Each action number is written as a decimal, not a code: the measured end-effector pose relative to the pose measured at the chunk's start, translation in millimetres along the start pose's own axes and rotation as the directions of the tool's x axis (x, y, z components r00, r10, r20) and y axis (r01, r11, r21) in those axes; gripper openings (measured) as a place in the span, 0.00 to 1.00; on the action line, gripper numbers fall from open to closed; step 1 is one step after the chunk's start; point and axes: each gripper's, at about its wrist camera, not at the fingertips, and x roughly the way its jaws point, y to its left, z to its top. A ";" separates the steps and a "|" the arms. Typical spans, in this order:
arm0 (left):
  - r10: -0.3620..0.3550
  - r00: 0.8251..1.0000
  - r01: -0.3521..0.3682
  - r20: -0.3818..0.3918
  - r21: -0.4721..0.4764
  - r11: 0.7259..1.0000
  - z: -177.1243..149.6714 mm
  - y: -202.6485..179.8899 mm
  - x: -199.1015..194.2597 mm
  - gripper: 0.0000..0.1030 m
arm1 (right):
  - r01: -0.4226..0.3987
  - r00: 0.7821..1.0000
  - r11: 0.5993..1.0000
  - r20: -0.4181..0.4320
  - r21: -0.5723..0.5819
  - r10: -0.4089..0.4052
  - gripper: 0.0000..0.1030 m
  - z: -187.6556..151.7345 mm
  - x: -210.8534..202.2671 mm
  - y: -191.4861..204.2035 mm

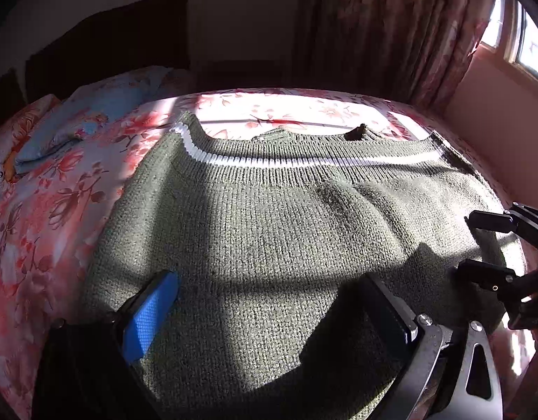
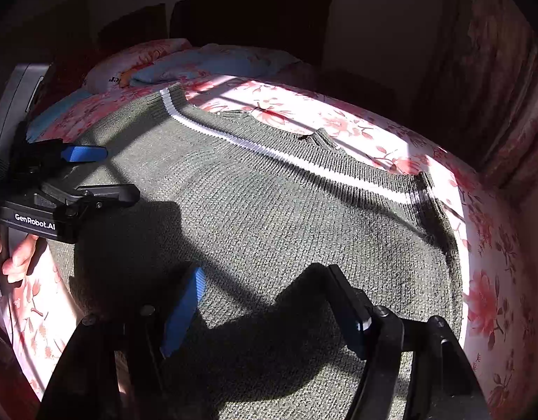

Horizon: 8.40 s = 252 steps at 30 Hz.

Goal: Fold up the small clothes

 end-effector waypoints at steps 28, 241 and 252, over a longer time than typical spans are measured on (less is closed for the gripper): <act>-0.008 0.999 0.011 0.043 -0.081 0.997 46.7 13.5 -18.1 1.00 | 0.046 0.998 0.990 0.034 0.137 -0.051 0.66 38.0 -10.2 -33.7; 0.138 0.987 -0.134 0.083 -0.047 0.990 -62.6 -8.6 -41.6 1.00 | -0.257 0.964 0.814 0.193 0.521 0.182 0.75 -136.0 -75.3 -29.4; 0.132 0.988 -0.129 0.079 -0.045 0.991 -63.3 -5.9 -41.5 1.00 | -0.312 0.943 0.782 0.276 0.540 0.186 0.65 -69.9 -24.7 -12.5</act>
